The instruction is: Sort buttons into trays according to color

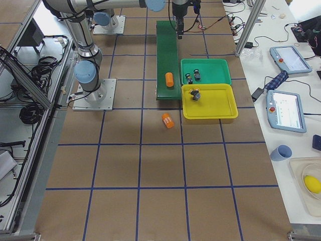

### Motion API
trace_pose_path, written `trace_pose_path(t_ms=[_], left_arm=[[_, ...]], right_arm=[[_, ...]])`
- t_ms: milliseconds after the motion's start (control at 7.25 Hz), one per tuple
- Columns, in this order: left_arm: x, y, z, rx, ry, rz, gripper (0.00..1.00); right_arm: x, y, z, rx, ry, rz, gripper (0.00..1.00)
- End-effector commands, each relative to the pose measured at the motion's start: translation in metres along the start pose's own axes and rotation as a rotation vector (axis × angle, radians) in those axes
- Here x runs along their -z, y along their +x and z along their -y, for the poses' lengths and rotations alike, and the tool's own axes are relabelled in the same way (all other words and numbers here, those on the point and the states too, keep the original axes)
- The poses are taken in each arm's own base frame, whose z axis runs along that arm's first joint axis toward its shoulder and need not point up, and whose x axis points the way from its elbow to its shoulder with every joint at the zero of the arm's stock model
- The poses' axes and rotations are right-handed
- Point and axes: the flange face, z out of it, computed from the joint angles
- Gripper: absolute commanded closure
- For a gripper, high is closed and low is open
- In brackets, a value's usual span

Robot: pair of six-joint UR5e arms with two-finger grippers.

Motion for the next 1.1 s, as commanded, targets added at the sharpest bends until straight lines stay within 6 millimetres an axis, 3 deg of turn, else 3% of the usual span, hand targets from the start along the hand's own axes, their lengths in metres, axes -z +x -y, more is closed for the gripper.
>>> trace_pose_path(t_ms=[0, 966], left_arm=[[0.0013, -0.0001, 0.0007, -0.001, 0.003, 0.0, 0.0], [0.0012, 0.0006, -0.0021, -0.001, 0.003, 0.0, 0.0]], right_arm=[[0.0007, 0.0, 0.0002, 0.0, 0.002, 0.0, 0.0], [0.0008, 0.0002, 0.0016, 0.002, 0.01, -0.002, 0.0]])
